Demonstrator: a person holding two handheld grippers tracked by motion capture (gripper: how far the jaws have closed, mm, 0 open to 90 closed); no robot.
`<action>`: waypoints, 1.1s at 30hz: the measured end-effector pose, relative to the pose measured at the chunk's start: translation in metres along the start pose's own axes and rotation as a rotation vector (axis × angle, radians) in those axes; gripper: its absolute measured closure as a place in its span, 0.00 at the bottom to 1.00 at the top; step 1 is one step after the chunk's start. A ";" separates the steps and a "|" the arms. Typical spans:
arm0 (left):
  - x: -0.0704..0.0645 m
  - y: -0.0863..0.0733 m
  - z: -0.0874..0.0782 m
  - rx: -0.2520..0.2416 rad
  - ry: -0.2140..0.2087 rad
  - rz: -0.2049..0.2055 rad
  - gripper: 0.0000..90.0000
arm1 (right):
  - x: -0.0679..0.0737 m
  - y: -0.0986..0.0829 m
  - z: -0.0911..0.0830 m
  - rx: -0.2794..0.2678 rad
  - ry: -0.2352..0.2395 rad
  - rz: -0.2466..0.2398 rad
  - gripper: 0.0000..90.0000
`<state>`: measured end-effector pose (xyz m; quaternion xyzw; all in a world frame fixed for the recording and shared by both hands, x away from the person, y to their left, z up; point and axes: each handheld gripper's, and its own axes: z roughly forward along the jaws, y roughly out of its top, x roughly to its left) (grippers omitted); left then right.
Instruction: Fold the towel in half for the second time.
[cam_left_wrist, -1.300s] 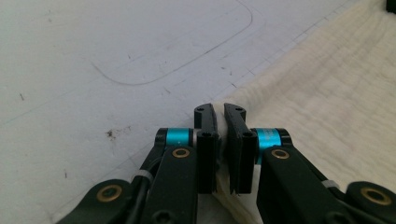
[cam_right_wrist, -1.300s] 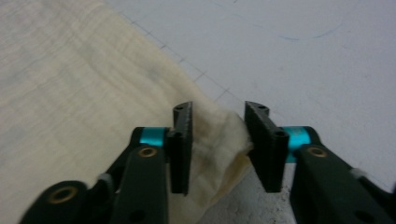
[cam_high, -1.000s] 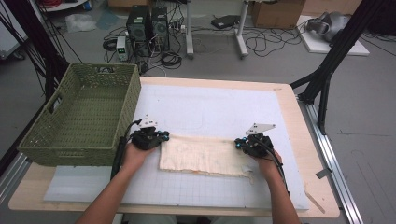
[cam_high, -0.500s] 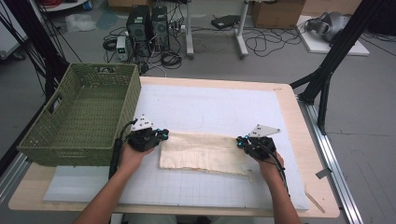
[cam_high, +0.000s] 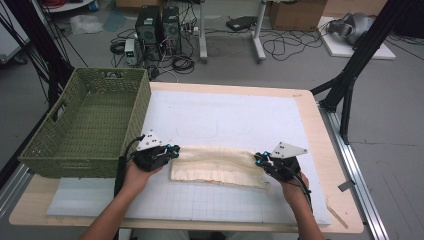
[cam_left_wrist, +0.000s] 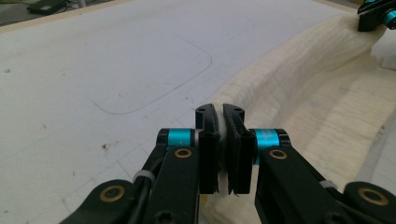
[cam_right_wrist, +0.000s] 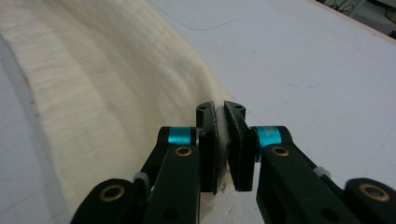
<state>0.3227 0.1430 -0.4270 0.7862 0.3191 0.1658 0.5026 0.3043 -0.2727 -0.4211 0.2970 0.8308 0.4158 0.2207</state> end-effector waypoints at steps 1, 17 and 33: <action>-0.002 -0.001 -0.001 0.002 0.000 0.006 0.93 | 0.002 -0.001 -0.002 -0.001 0.004 -0.003 0.93; -0.015 -0.015 -0.012 0.015 -0.035 0.016 0.91 | 0.019 -0.018 -0.015 -0.012 0.032 -0.005 0.93; -0.014 0.006 -0.030 -0.113 -0.012 -0.078 0.54 | 0.033 -0.026 -0.027 0.012 0.062 -0.046 0.93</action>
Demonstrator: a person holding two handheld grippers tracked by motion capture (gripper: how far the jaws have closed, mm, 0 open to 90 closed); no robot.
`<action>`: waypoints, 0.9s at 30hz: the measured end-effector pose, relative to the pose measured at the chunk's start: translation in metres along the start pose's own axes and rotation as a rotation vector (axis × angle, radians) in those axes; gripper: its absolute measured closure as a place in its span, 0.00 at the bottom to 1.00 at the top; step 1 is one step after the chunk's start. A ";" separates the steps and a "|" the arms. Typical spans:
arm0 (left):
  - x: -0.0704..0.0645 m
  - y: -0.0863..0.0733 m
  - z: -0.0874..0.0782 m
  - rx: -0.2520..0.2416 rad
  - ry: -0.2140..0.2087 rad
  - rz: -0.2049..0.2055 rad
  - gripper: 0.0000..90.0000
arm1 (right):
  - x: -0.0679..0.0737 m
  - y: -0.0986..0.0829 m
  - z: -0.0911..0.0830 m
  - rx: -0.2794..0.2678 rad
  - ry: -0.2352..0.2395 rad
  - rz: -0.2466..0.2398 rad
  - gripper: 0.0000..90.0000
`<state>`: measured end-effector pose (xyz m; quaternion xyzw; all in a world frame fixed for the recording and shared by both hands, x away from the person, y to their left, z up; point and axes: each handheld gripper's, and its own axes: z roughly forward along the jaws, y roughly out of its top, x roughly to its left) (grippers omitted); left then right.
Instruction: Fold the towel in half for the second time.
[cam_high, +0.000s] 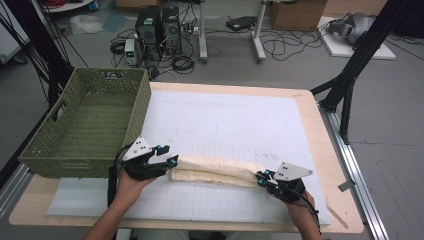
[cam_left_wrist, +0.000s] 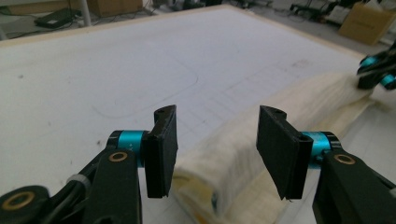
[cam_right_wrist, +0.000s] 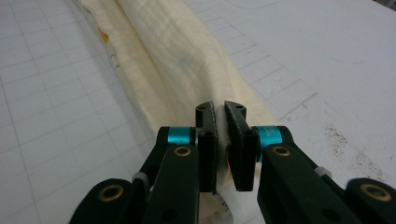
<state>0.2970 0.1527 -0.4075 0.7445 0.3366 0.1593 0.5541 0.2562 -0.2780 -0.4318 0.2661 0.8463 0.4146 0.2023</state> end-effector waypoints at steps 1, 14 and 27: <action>0.000 0.004 0.001 -0.008 -0.007 -0.007 0.54 | 0.000 0.000 0.000 0.000 -0.002 -0.001 0.93; -0.011 -0.021 0.042 0.230 -0.042 0.024 0.76 | 0.000 -0.004 -0.006 0.010 0.015 0.011 0.93; -0.014 -0.031 0.038 0.258 -0.033 0.065 0.76 | -0.005 0.000 -0.019 -0.078 -0.055 0.108 0.57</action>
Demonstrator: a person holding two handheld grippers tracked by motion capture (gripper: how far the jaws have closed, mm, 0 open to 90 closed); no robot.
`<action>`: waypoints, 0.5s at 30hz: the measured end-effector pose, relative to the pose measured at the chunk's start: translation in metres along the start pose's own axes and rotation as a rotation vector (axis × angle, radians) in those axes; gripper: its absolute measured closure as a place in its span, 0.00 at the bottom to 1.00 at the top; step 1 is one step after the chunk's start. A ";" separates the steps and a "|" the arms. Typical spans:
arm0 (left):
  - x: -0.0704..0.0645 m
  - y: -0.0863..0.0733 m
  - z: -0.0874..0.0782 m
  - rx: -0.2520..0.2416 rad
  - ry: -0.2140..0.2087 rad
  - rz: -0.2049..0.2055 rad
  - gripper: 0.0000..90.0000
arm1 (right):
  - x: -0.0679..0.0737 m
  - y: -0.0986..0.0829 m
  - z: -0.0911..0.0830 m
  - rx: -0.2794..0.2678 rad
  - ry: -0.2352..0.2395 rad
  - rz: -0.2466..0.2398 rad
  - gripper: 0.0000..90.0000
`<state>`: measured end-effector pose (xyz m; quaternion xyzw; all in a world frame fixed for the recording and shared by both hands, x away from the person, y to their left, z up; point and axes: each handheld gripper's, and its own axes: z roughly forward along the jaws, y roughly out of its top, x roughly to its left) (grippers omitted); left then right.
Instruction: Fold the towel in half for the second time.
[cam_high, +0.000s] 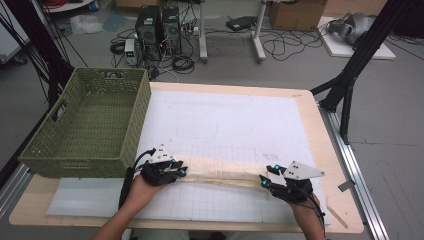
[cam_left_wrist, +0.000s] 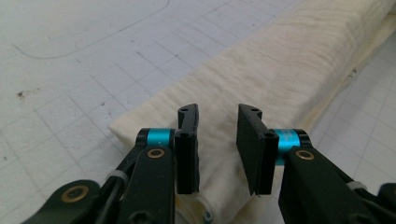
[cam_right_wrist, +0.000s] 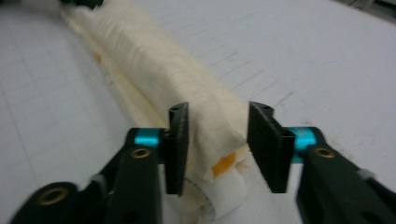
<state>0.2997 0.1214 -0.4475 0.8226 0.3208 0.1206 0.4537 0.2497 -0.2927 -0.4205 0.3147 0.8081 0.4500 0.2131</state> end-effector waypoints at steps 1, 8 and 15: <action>0.000 0.000 0.000 0.002 -0.001 0.002 0.76 | -0.001 0.002 -0.001 -0.014 -0.013 0.014 0.54; -0.001 -0.001 0.000 -0.002 -0.004 0.011 0.76 | 0.004 0.026 0.005 -0.054 -0.099 0.063 0.42; 0.000 -0.002 -0.001 -0.006 -0.014 0.011 0.75 | 0.019 0.058 0.043 -0.038 -0.031 -0.012 0.46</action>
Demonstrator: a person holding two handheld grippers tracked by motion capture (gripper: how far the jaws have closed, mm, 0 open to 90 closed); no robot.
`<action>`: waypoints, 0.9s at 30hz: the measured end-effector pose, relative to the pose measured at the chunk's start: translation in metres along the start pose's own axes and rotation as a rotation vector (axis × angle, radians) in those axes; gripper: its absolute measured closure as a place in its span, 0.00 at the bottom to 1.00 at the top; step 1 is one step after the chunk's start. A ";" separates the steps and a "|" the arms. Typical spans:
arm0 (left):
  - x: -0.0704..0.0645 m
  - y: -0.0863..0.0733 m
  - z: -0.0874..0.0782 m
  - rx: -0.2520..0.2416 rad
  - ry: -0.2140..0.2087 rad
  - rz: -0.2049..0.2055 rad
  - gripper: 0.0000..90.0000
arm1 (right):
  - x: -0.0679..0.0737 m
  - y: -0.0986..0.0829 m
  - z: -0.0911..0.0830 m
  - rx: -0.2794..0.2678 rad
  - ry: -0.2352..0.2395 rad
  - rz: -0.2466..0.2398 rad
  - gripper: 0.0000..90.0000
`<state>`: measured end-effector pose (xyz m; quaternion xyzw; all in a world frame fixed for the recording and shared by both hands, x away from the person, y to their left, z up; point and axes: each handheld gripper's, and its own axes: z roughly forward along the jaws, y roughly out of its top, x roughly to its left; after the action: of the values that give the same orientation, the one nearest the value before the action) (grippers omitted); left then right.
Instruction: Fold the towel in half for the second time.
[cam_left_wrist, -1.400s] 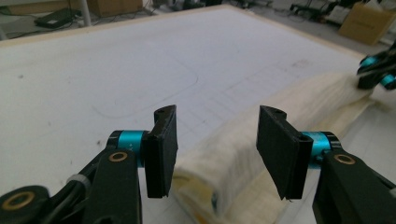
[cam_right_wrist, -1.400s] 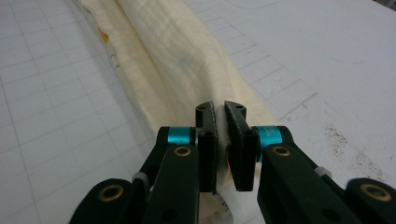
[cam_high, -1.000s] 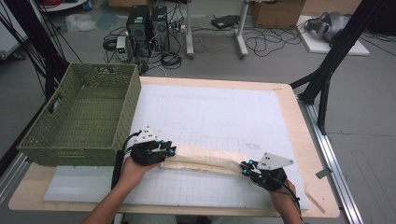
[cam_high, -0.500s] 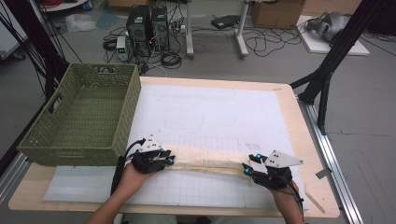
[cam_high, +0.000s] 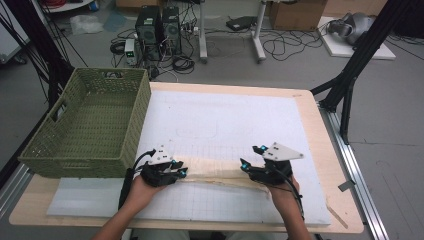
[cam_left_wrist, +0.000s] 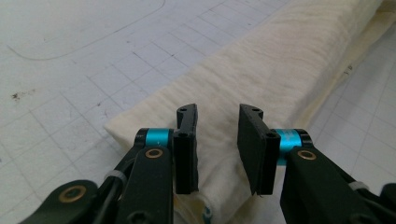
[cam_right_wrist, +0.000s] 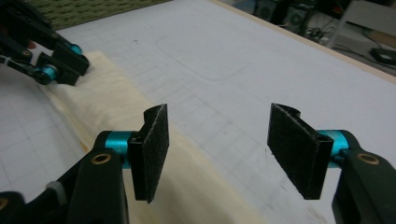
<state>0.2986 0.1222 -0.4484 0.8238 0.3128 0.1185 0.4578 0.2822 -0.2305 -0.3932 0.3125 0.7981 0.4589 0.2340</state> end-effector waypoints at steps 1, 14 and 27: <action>0.000 0.000 0.000 -0.003 -0.001 -0.002 0.75 | 0.002 0.001 0.007 0.003 0.023 0.000 0.48; 0.001 -0.001 0.000 -0.005 -0.002 -0.013 0.75 | 0.032 -0.022 0.049 0.177 0.215 -0.035 0.62; 0.001 -0.001 0.000 0.007 0.003 -0.013 0.78 | 0.016 -0.041 0.023 0.171 0.181 0.023 0.65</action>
<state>0.2989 0.1232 -0.4492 0.8230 0.3195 0.1157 0.4552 0.2741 -0.2214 -0.4415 0.2978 0.8485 0.4182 0.1284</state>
